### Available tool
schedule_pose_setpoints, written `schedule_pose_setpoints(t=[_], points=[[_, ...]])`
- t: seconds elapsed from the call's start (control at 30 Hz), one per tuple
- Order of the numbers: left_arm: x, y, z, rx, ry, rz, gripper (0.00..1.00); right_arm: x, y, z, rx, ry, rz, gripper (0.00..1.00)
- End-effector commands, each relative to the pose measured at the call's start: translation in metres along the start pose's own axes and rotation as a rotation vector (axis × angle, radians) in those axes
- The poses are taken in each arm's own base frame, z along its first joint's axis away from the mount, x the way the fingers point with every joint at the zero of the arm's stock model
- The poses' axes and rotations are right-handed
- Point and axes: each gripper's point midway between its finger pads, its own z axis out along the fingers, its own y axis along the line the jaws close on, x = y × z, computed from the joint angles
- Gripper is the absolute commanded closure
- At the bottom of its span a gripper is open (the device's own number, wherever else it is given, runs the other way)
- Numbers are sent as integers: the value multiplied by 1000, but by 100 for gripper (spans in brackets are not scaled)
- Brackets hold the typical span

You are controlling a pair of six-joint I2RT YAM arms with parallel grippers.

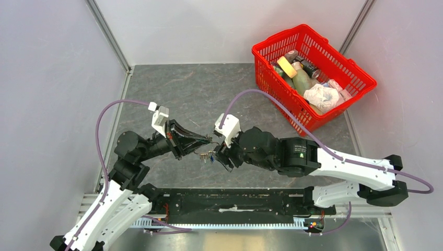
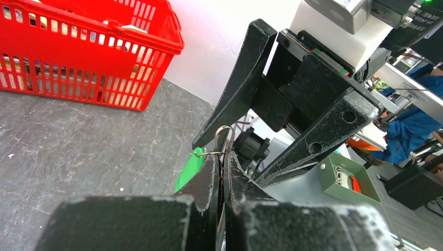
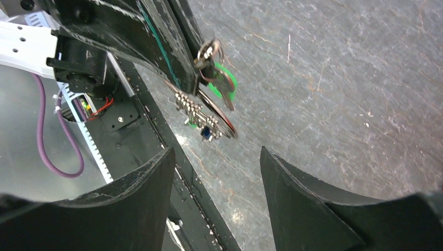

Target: Put the keys on the keyring

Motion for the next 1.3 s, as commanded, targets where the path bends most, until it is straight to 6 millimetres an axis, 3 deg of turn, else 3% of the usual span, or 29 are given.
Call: schedule_pose_setpoints(t=[0.0,0.13,0.23,0.33,0.37,0.73,1.2,1.27], points=[[-22,-24,-3,62,-52,16,98,-17,8,10,-34,-70,-6,33],[-25,-28,-4,74,-62,8,98,-19,12,15,-50,-85,-15,39],[-27,-32,-5,80,-67,4,98,-20,13,13,-59,-89,-16,60],[-31,-36,-7,87,-78,5,98,-23,13,7,-68,-101,-12,93],[-32,-38,-7,90,-82,6,98,-24,12,5,-68,-106,-7,100],[-25,-23,-5,47,-101,-53,94,-48,-1,-35,-67,-253,63,100],[-3,-1,-11,-54,-73,-108,56,-60,-28,-70,15,-336,105,100],[0,3,-12,-84,-69,-105,46,-60,-33,-72,38,-331,100,100]])
